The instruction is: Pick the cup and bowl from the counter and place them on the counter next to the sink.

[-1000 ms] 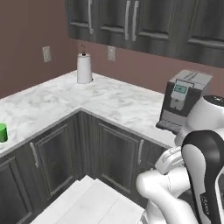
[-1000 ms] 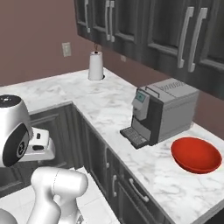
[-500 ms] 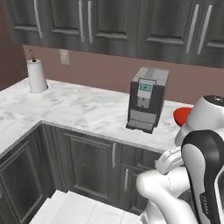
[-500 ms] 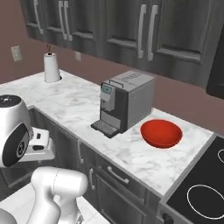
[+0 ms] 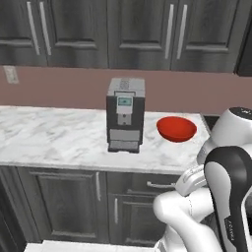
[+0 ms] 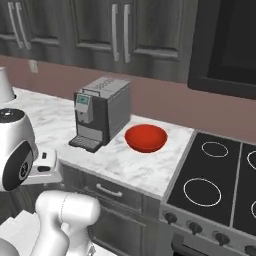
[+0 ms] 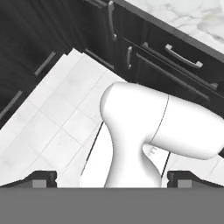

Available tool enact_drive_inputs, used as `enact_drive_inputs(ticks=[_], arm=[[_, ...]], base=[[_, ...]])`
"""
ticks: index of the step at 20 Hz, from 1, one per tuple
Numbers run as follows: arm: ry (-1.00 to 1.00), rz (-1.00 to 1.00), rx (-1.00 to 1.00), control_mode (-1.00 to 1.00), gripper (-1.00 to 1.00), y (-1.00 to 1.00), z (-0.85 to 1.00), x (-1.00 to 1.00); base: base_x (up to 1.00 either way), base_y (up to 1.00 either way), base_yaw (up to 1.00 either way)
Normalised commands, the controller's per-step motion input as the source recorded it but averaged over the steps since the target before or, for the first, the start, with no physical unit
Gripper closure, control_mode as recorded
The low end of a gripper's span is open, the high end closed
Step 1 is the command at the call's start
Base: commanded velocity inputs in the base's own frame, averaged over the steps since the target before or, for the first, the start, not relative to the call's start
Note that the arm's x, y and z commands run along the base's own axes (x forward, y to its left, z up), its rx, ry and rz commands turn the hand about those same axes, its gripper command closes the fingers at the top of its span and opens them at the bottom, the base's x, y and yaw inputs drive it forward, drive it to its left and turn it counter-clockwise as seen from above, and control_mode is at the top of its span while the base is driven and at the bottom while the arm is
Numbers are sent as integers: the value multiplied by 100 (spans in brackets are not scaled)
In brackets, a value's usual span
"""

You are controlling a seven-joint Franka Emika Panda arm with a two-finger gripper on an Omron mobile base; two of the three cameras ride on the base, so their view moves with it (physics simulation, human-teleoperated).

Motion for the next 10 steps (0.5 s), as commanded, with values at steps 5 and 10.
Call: enact_drive_inputs(ticks=[5,10], arm=[[0,0,0,100,-100,0,0,0],[0,0,0,100,-100,0,0,0]], base=[[0,-3,-53],[0,-9,-54]])
